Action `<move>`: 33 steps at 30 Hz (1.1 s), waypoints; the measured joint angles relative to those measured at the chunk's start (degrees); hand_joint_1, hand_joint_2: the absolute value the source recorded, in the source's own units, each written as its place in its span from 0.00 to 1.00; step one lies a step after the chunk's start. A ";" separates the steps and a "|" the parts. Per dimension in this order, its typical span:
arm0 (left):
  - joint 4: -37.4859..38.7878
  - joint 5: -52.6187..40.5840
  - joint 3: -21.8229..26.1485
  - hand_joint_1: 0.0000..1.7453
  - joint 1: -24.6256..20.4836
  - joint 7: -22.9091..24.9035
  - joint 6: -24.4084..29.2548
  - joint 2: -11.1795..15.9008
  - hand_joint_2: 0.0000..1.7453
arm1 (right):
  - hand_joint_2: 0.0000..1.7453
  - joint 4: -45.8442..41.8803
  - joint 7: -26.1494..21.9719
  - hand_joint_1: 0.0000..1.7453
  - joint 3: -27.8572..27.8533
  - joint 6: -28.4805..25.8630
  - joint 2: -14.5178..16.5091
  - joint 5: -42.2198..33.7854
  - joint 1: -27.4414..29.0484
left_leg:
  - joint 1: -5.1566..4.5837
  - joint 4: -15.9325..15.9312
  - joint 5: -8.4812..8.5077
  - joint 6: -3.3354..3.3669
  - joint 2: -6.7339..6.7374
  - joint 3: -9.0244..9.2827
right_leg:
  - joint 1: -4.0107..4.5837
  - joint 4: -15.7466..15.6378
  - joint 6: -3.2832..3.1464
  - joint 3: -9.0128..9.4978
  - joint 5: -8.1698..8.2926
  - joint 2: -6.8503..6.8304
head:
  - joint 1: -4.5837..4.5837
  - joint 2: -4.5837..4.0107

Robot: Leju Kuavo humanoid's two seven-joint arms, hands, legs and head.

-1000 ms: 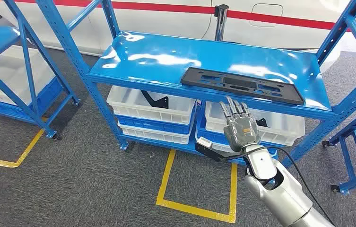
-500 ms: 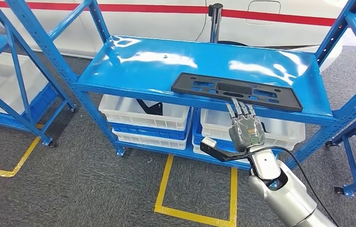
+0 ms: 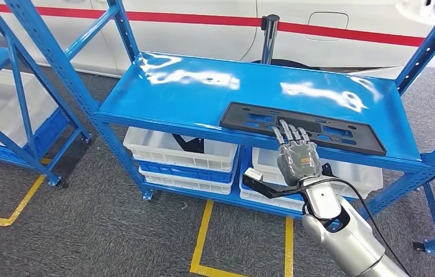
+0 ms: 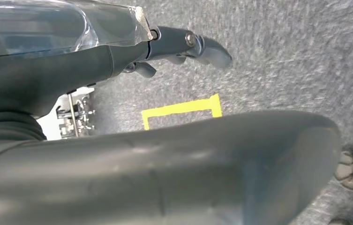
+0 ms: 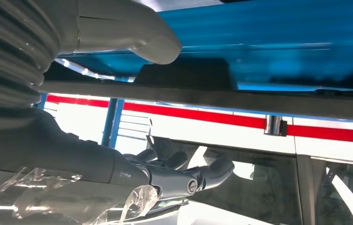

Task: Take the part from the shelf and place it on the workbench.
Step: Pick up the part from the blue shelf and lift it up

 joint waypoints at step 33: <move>0.11 1.12 -1.19 0.00 0.14 -1.09 -0.91 0.14 0.00 | 1.00 0.13 -0.95 0.00 0.14 4.46 -0.16 -4.04 0.84 | -1.08 -0.59 -1.07 1.23 -0.57 1.63 | 0.07 1.75 0.49 -4.54 2.36 -0.16 | -0.01 0.00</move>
